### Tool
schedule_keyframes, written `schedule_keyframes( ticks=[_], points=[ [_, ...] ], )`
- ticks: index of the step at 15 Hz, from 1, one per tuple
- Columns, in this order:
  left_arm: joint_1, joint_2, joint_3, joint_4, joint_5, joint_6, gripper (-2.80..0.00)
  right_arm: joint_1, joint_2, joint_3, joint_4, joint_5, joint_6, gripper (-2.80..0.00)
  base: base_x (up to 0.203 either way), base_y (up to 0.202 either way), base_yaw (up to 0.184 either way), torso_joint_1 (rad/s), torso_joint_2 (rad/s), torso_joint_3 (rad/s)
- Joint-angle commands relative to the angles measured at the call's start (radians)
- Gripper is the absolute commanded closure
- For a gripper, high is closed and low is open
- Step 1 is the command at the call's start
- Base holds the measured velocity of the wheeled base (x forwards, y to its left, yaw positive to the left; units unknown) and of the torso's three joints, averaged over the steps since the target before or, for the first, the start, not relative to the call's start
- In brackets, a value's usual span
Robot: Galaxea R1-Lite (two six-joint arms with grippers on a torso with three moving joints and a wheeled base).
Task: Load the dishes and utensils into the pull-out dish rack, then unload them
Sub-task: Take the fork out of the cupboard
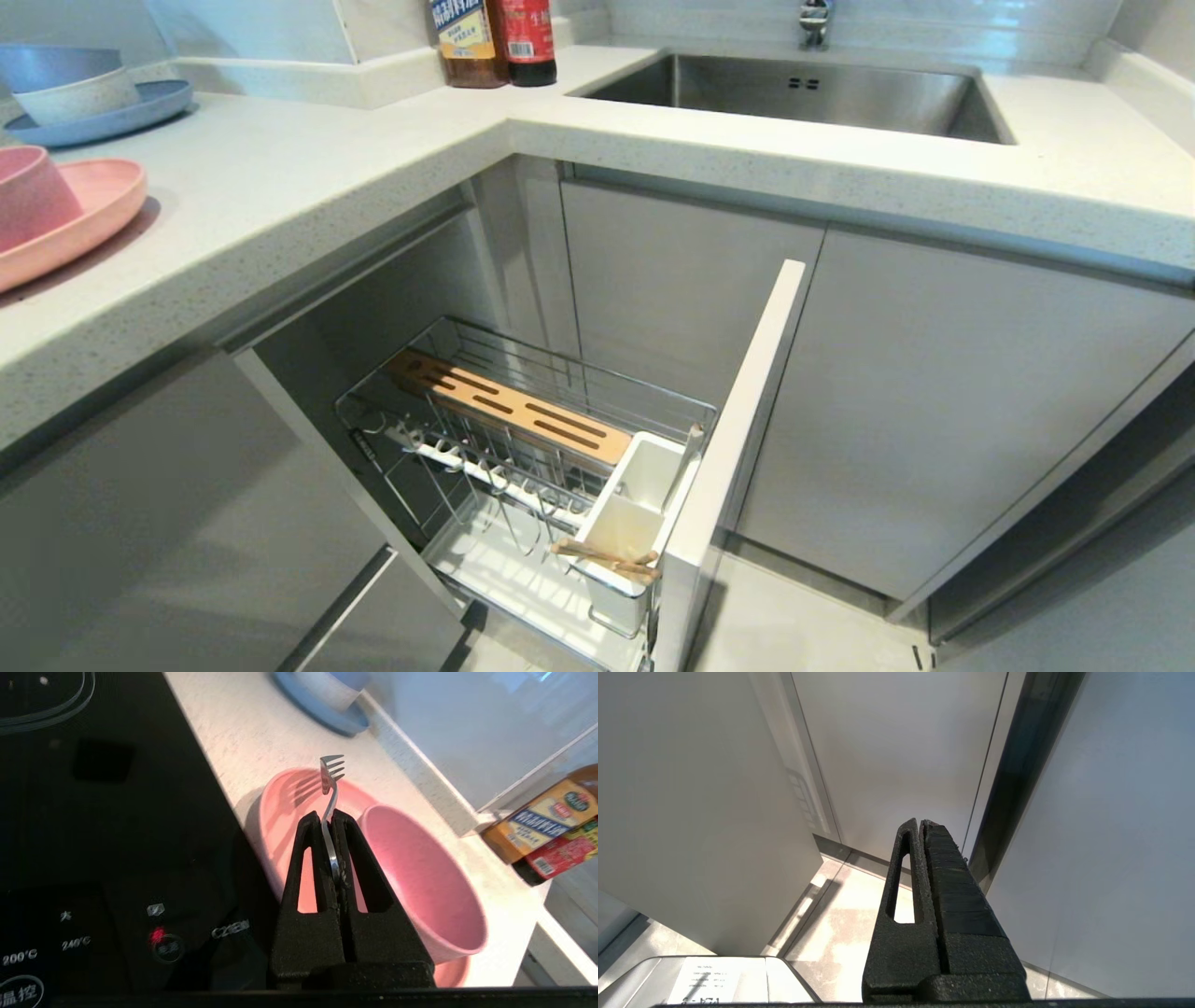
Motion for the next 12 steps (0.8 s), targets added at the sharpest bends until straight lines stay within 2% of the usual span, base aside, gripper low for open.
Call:
schedule_keyframes(
  ticks=[1,7,8,12],
  points=[
    [0.000,0.008,0.010,-0.001,-0.003,-0.005,0.00,0.000,0.000,0.002,0.000,0.000,0.000,0.00,0.000,0.000,0.000,0.000,0.00,0.000],
    [-0.007,0.006,0.011,0.006,-0.004,-0.009,0.00,0.000,0.000,0.002,0.000,0.000,0.000,0.00,0.000,0.000,0.000,0.000,0.00,0.000],
    [-0.007,0.004,0.010,0.006,-0.005,-0.009,-2.80,0.000,0.000,0.002,0.000,0.000,0.000,0.00,0.000,0.000,0.000,0.000,0.00,0.000],
    [-0.006,0.001,0.004,0.005,-0.004,-0.009,-2.80,0.000,0.000,0.002,0.000,0.000,0.000,0.00,0.000,0.000,0.000,0.000,0.00,0.000]
  ],
)
